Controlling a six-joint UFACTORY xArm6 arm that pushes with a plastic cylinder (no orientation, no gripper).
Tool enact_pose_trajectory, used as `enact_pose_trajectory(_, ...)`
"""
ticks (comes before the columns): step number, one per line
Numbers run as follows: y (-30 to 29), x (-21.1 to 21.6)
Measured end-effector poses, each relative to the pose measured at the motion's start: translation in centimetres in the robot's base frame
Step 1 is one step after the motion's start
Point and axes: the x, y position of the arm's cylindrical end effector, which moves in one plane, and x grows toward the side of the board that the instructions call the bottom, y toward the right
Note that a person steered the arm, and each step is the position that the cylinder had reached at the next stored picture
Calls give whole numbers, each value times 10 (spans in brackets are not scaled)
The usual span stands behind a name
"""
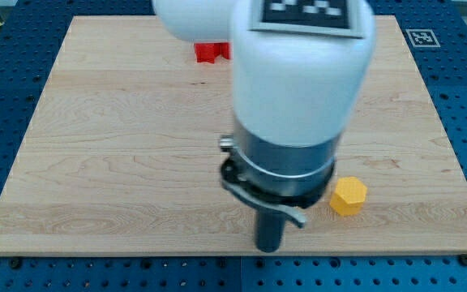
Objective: Move the yellow hexagon to the center
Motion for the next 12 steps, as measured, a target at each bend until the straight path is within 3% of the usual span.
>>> enact_pose_trajectory(1, 74, 0)
enact_pose_trajectory(2, 94, -1)
enact_pose_trajectory(10, 58, -174)
enact_pose_trajectory(12, 11, -194)
